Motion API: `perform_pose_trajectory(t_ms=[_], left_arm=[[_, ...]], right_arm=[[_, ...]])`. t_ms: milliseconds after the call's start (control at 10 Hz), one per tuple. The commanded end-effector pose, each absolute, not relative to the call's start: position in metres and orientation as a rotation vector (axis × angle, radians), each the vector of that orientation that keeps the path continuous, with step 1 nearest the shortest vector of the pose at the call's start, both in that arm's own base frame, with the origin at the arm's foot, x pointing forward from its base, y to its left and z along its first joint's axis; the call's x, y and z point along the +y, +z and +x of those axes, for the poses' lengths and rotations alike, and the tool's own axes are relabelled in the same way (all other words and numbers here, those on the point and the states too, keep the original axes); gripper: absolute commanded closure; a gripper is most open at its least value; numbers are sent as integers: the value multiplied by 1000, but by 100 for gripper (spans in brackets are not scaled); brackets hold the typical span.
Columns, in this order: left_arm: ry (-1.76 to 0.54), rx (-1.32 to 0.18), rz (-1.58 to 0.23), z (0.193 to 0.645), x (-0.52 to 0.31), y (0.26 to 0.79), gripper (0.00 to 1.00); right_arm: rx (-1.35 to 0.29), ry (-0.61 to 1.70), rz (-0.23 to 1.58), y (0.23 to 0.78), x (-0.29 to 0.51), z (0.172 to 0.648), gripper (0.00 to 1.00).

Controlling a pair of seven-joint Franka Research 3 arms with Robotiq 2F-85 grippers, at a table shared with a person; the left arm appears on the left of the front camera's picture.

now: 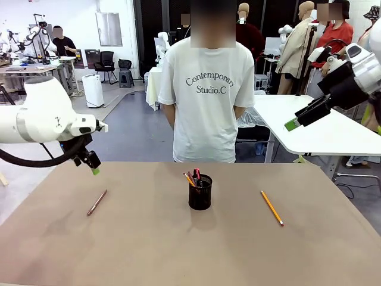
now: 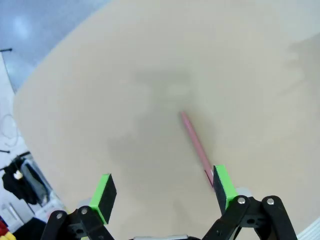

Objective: Place the pens into the pen holder.
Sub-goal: Pick up a writing instrument from the table and place it into the Pen holder.

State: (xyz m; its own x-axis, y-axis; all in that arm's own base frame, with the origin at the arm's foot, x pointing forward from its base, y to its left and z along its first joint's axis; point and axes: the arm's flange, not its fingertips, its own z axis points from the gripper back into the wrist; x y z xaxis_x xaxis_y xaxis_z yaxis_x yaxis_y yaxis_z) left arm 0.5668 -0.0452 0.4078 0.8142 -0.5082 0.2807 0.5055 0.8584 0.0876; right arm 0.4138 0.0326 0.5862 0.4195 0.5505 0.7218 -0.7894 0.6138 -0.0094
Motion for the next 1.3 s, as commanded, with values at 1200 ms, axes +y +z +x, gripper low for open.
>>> perform_pose_trajectory(t_ms=[1200], left_arm=[[-255, -110, 73, 588, -89, 358, 0]], right_arm=[[-759, 848, 382, 587, 34, 414, 0]])
